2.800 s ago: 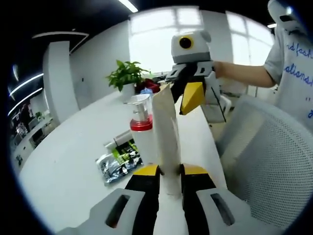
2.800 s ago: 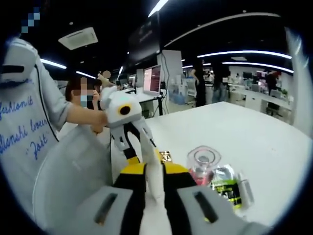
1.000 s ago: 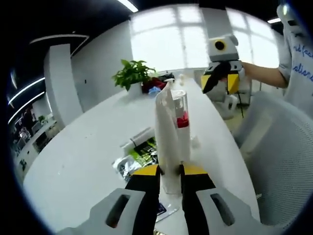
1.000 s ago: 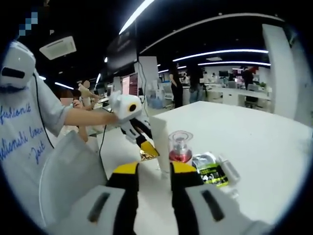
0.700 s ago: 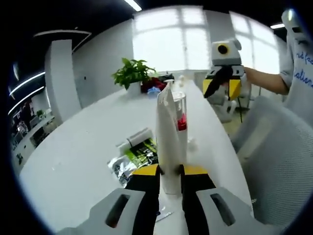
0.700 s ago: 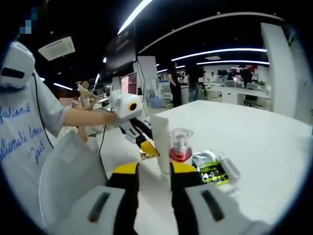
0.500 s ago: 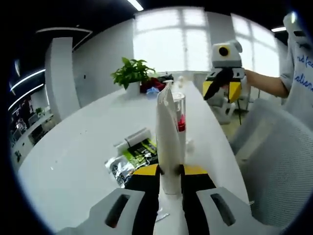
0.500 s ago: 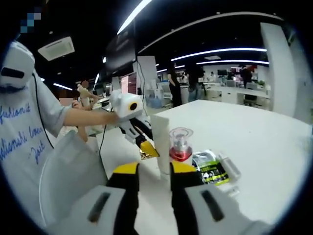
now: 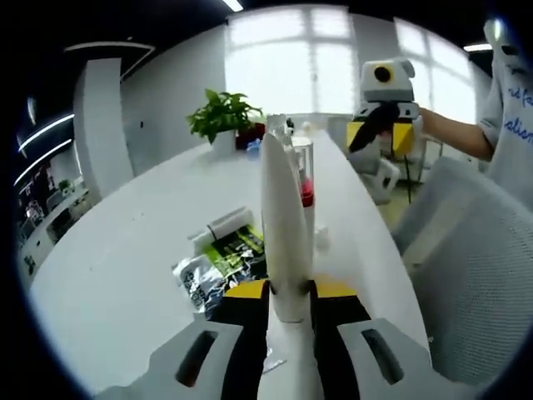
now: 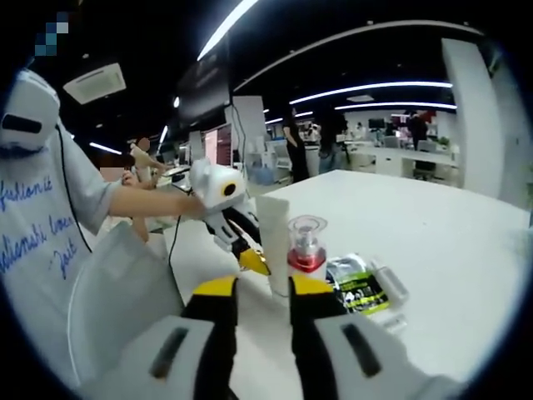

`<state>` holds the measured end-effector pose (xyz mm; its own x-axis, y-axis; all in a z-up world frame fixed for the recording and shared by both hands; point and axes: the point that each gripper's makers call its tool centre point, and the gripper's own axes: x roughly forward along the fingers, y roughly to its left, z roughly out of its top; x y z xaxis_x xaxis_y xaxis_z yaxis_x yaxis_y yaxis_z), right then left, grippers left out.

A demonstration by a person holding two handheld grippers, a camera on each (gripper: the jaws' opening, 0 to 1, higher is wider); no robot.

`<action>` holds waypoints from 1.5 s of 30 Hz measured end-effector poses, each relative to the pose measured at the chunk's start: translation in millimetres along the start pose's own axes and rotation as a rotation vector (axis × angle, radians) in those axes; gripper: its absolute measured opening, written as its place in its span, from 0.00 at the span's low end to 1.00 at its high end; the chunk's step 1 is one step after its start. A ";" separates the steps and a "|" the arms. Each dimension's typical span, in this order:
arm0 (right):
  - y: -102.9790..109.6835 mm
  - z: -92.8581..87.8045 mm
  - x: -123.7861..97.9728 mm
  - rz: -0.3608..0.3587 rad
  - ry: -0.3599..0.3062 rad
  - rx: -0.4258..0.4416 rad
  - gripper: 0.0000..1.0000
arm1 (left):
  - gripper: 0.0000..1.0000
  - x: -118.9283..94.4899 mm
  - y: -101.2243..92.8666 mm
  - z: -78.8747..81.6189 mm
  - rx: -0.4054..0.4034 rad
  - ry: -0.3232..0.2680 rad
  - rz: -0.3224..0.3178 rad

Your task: Arrange the skincare products in the storage area until every visible bottle or jar stands upright without overlapping.

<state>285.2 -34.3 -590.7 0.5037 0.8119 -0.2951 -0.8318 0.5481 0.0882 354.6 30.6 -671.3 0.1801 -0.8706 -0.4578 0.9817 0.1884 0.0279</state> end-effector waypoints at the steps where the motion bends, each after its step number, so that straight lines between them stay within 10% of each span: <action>1: 0.2 -0.2 -0.2 0.000 0.000 0.001 0.24 | 0.16 0.3 -0.4 -0.3 -0.001 0.000 -0.004; 28: -4.3 -1.0 2.3 -0.017 0.012 0.010 0.28 | 0.16 4.1 0.1 2.2 0.027 -0.008 -0.042; 45: -23.2 -12.6 2.4 -0.133 0.088 -0.014 0.53 | 0.27 -16.1 3.6 6.0 0.018 0.006 0.044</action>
<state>302.8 -47.7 -605.5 0.5876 0.7113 -0.3856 -0.7626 0.6462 0.0300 355.6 42.6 -658.5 0.2224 -0.8592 -0.4608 0.9739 0.2178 0.0639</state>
